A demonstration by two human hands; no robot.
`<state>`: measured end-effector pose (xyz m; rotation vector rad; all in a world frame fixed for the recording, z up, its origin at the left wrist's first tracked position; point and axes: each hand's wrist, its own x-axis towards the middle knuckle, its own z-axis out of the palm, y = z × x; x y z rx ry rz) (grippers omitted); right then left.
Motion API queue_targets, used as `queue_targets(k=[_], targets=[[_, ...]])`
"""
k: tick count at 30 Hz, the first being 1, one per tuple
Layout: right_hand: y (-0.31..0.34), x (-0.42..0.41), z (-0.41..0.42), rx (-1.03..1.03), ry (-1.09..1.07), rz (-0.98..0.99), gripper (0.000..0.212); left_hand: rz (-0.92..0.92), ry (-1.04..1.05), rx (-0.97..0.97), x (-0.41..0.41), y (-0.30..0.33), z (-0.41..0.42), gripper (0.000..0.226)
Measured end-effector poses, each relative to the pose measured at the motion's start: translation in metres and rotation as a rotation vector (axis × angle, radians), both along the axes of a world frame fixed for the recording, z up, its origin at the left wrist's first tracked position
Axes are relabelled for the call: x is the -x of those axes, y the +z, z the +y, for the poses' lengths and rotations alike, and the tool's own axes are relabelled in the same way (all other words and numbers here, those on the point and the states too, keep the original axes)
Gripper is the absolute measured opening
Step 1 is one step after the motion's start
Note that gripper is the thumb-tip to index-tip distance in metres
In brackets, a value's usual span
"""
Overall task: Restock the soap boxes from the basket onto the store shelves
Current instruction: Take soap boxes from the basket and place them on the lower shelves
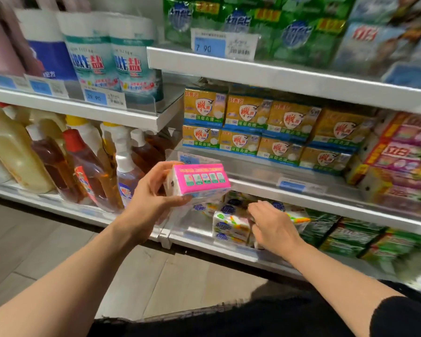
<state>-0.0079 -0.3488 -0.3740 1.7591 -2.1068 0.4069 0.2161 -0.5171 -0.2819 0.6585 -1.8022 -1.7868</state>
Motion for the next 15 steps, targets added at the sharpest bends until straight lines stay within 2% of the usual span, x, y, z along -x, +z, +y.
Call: queue_targets(k=[3,6,7,8,9,11,12,13,15], targets=[[0.031,0.017,0.03,0.206,-0.056,-0.088,0.021,0.091,-0.095,-0.013,0.017,0.015,0.021,0.061],[0.06,0.035,0.069,0.317,-0.176,-0.194,0.015,0.146,-0.203,-0.042,0.044,0.027,0.047,0.065],[0.071,0.04,0.083,0.362,-0.208,-0.278,0.01,0.151,-0.245,-0.038,0.056,0.031,0.057,0.065],[0.085,0.043,0.097,0.395,-0.223,-0.448,0.007,0.152,-0.286,-0.036,0.067,0.035,0.069,0.064],[0.098,0.047,0.111,0.399,-0.227,-0.716,0.011,0.152,-0.324,-0.037,0.08,0.039,0.081,0.064],[0.118,0.058,0.138,0.294,-0.205,-1.284,0.037,0.154,-0.418,-0.032,0.106,0.042,0.107,0.065],[0.123,0.065,0.153,0.243,-0.181,-1.446,0.051,0.155,-0.47,-0.021,0.12,0.041,0.121,0.064],[0.127,0.072,0.168,0.21,-0.152,-1.507,0.065,0.166,-0.522,-0.006,0.135,0.04,0.135,0.063],[0.13,0.083,0.198,0.174,-0.16,-1.421,0.075,0.192,-0.596,0.019,0.161,0.036,0.162,0.062]])
